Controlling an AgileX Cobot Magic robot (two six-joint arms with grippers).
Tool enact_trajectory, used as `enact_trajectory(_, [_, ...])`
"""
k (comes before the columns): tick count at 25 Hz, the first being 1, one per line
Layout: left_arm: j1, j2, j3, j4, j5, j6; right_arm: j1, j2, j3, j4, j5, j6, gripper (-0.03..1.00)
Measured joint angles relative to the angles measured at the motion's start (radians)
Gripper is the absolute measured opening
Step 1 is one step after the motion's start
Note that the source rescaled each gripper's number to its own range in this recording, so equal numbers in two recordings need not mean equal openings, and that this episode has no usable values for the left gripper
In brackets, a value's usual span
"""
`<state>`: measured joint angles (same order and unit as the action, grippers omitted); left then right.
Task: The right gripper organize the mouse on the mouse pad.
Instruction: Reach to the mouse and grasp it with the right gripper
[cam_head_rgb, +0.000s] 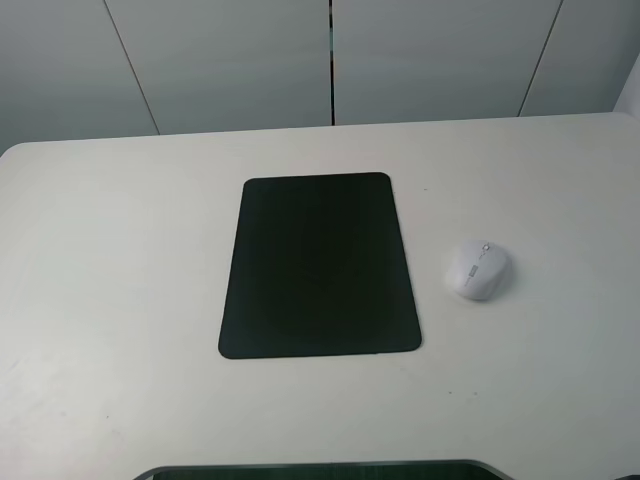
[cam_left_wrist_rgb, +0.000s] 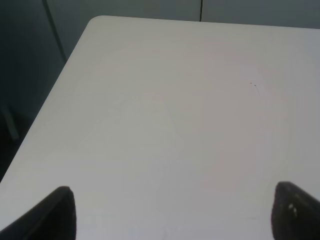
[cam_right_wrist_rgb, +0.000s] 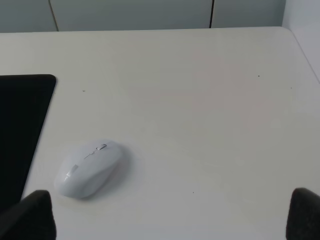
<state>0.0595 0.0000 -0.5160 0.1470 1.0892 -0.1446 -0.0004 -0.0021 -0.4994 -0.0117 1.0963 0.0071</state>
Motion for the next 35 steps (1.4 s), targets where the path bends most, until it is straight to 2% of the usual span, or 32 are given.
enact_trajectory(21, [0.0, 0.0, 0.0, 0.0, 0.0, 0.0, 0.0, 0.014, -0.002, 0.0, 0.0, 0.006, 1.0])
enact_trajectory(26, [0.0, 0.0, 0.0, 0.0, 0.0, 0.0, 0.0, 0.271, -0.055, 0.0, -0.008, -0.013, 1.0])
enact_trajectory(32, [0.0, 0.0, 0.0, 0.0, 0.0, 0.0, 0.0, 0.739, -0.179, 0.0, -0.035, -0.022, 1.0])
enact_trajectory(35, [0.0, 0.0, 0.0, 0.0, 0.0, 0.0, 0.043, 0.94, -0.247, -0.003, -0.061, 0.006, 1.0])
